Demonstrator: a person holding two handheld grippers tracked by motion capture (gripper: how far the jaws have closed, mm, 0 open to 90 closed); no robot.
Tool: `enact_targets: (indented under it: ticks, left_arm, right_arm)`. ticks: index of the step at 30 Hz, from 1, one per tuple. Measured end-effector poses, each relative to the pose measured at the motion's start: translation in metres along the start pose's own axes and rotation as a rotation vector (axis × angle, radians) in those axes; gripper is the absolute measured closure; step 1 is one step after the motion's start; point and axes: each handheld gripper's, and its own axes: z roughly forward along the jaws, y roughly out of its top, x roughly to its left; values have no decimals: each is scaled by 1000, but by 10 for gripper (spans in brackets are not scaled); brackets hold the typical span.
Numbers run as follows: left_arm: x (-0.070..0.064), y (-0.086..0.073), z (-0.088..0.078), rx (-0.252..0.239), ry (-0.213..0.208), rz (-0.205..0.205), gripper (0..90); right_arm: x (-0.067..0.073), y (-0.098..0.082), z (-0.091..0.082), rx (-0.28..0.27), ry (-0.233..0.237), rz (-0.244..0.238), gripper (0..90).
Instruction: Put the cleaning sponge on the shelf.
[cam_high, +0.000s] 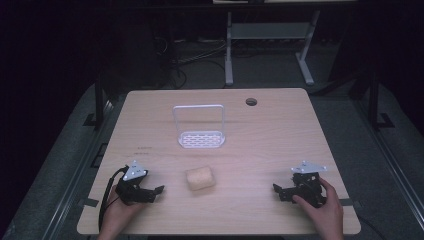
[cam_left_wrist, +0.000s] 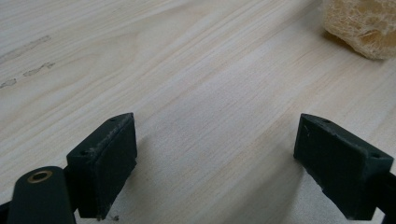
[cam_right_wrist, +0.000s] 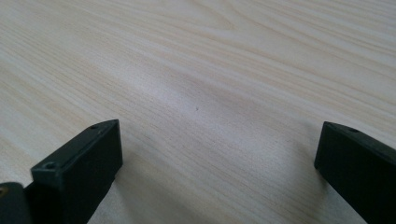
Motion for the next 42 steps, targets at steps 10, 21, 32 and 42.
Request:
enact_targets:
  ticks: [10, 21, 32, 42]
  left_arm:
    - [0, -1, -2, 5, -3, 6, 131]
    - [0, 6, -9, -7, -43, -5, 139]
    - [-3, 19, -14, -6, -118, 25, 139]
    - [-3, 36, -19, -23, -144, 44, 139]
  right_arm:
    - [0, 0, 0, 0, 0, 0, 7]
    - [0, 0, 0, 3, 0, 3, 7]
    - [0, 0, 0, 2, 0, 3, 7]
    - [0, 0, 0, -1, 0, 2, 7]
